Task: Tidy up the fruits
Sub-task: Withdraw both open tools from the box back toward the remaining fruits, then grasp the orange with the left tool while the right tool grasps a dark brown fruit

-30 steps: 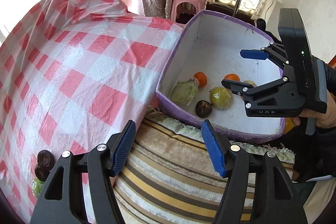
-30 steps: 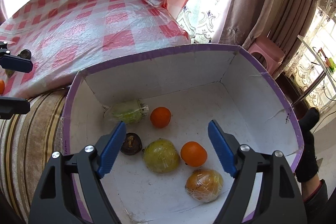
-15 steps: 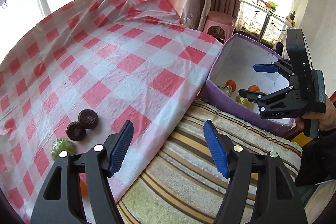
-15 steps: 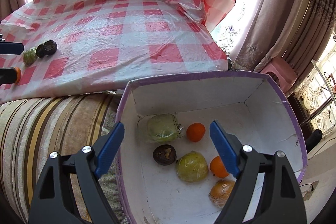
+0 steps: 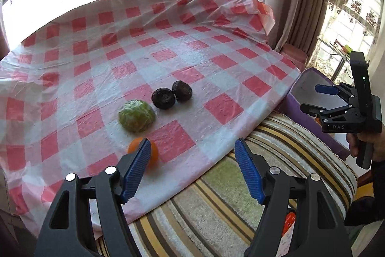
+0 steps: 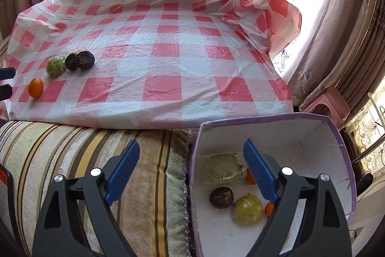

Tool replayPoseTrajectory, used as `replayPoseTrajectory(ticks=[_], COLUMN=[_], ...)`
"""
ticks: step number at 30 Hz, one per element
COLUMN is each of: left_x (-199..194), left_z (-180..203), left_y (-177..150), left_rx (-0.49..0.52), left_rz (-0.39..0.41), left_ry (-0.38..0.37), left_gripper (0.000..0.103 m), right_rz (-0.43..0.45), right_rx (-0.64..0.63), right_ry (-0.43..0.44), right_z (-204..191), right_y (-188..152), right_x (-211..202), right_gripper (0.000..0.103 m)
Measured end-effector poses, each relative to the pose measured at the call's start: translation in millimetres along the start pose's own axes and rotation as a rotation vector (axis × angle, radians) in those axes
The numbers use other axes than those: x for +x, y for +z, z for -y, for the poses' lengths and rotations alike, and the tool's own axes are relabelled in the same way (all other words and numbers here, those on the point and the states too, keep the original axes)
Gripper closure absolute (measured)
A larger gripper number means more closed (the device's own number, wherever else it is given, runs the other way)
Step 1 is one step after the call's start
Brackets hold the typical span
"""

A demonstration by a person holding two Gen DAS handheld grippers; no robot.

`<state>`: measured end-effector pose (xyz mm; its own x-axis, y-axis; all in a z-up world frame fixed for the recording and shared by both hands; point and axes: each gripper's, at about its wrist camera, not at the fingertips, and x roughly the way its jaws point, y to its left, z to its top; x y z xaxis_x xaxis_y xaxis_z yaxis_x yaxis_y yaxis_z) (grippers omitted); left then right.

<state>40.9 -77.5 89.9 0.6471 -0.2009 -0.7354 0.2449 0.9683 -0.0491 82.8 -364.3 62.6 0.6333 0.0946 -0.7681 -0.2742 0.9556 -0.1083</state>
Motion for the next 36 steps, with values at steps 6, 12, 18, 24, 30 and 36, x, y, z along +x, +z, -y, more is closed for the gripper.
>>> replayPoseTrajectory(ticks=[6,12,18,24,30,36], left_x=[-5.2,1.0,8.7,13.1,20.7,30.8], left_z=[-45.4,-75.5,-85.9,-92.0,-85.3,-72.3], left_y=[-30.9,-51.2,-57.4,-57.8,-49.5,-39.7], left_rx=[-0.169,-0.295,-0.351,-0.391,-0.362,-0.323], left_rz=[0.024,0.016,0.025,0.035,0.031,0.024], left_ry=[0.041,0.070,0.080,0.084,0.070,0.024], left_gripper=[0.033,0.033,0.033,0.034,0.035,0.039], right_rz=[0.036,0.057,0.077,0.085,0.088,0.083], right_rx=[-0.023,-0.035,-0.037,-0.005,-0.013,-0.045], right_ry=[0.046,0.092,0.115,0.138,0.149,0.151], right_z=[-33.7,-63.6,-84.8,-89.9,-102.7,-118.6], right_y=[13.3,25.8,33.7,40.8,50.7,59.8], right_x=[2.2,10.5,20.2,29.6,41.3,50.6], right_gripper=[0.013,0.012,0.012,0.012,0.012,0.012])
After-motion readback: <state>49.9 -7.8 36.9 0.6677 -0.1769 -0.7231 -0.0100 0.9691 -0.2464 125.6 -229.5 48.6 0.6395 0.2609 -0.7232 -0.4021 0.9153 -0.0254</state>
